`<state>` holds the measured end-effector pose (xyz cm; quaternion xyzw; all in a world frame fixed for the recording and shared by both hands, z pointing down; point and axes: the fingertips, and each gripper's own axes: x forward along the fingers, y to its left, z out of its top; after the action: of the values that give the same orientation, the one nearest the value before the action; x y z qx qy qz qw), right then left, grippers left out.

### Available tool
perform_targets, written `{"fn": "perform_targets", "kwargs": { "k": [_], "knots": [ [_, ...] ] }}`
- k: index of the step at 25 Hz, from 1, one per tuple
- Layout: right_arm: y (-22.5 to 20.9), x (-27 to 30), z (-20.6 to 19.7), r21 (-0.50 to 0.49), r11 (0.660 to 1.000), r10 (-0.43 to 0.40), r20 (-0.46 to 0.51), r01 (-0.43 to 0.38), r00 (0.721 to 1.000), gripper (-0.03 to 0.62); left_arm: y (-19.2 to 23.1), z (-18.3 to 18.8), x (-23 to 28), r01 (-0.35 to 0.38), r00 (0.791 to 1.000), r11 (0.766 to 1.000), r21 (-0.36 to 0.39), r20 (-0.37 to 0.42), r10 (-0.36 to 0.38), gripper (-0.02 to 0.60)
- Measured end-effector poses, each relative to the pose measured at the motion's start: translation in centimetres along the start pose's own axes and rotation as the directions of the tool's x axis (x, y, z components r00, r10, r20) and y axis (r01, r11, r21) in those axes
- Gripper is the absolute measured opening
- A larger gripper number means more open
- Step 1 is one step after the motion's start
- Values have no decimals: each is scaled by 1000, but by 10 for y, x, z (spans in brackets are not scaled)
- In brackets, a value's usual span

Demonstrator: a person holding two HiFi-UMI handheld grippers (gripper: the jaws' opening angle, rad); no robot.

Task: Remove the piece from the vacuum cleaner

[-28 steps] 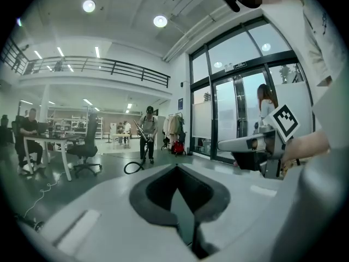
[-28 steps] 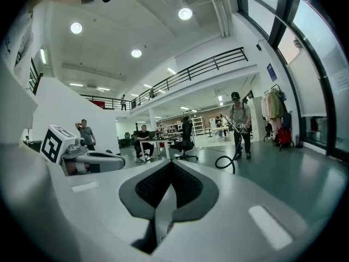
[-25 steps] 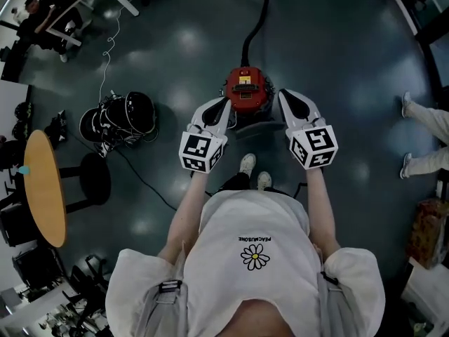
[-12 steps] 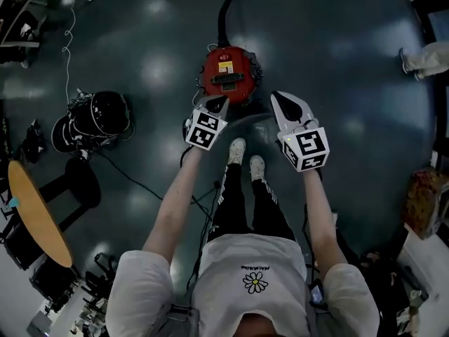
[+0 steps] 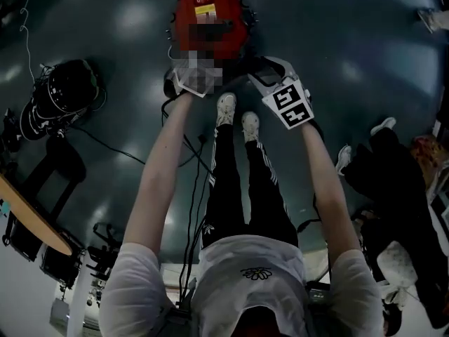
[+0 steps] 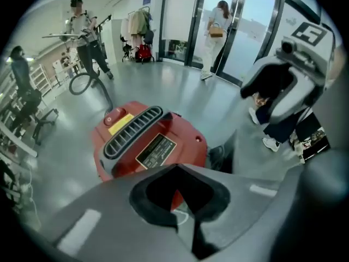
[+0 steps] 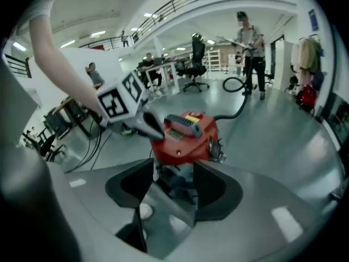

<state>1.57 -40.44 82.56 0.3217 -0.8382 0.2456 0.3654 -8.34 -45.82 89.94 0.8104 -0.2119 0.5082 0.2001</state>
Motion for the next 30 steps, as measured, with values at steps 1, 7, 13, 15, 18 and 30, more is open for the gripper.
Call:
{"fn": "perform_targets", "kwargs": {
  "k": [1, 7, 13, 15, 18, 30],
  "knots": [
    [1, 12, -20, -39, 999, 22, -67, -24, 997, 250, 0, -1, 3, 5, 1000, 1000, 14, 3, -5, 2],
    [10, 57, -102, -283, 941, 65, -384, -184, 921, 318, -6, -4, 6, 40, 998, 989, 145, -47, -34, 2],
    [7, 73, -144, -339, 899, 54, -541, -276, 839, 320, -17, 3, 8, 106, 988, 971, 216, -130, -79, 2],
    [4, 75, -151, -378, 888, 6, -561, -263, 828, 247, -18, 4, 8, 106, 988, 969, 222, -132, -78, 2],
    [3, 74, -160, -458, 861, -90, -568, -223, 818, 84, -22, 4, 7, 101, 990, 972, 214, -121, -76, 2],
    [47, 60, -184, -435, 876, -92, -574, -208, 814, 32, -23, 1, 9, 86, 981, 967, 238, -189, -40, 2]
  ]
}}
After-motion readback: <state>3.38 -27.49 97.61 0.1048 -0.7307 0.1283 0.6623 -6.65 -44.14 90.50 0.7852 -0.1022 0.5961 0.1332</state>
